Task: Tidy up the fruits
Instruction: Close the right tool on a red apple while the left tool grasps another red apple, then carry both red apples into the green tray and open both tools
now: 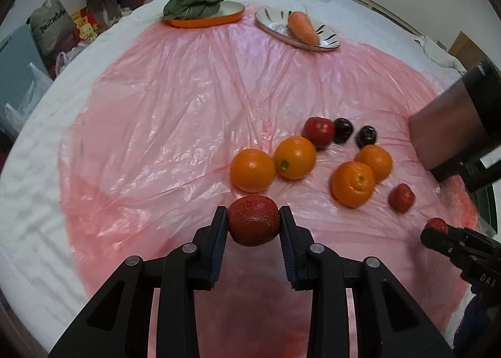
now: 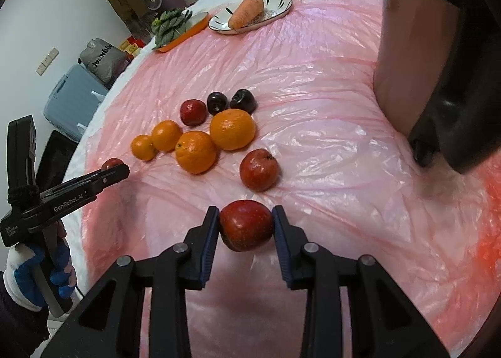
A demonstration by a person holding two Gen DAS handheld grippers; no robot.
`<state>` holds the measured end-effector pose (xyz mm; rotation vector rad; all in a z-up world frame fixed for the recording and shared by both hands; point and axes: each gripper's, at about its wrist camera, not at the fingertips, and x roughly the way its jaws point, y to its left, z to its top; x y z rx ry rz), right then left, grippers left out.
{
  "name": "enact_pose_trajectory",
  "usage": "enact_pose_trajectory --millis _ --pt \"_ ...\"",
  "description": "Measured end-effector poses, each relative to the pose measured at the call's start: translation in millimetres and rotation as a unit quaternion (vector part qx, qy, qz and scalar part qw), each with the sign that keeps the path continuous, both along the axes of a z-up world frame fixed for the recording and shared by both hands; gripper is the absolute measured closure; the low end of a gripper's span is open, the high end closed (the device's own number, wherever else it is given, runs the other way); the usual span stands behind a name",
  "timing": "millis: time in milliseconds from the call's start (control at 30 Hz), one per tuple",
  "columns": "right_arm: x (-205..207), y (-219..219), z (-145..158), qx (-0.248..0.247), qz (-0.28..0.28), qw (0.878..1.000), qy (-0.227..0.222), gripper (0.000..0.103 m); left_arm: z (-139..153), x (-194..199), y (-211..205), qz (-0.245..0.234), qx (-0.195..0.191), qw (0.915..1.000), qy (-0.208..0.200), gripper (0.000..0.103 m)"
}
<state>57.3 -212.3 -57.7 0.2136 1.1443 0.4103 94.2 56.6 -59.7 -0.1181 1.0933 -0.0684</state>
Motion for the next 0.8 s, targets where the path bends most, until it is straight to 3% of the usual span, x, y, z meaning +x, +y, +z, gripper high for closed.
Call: enact_pose_trajectory --millis 100,300,400,633,800 --pt "-12 -14 9 0.007 -0.006 1.0 -0.001 0.043 17 -10 -17 -0.027 0.009 0.9996 -0.004 0.075" --pt "-40 -81 27 -0.003 -0.053 0.999 0.003 0.043 42 -31 -102 -0.13 -0.009 0.9914 -0.002 0.075" --pt "-51 -139 35 -0.025 -0.098 0.995 0.0 0.044 51 -41 -171 -0.193 -0.034 0.9806 -0.003 0.075" --pt "-63 -277 43 -0.085 -0.187 0.978 -0.017 0.043 63 -49 -327 -0.282 -0.1 0.9542 -0.009 0.075" --pt "-62 -363 30 -0.102 -0.244 0.964 -0.031 0.043 64 -18 -427 -0.326 -0.105 0.9391 -0.033 0.075"
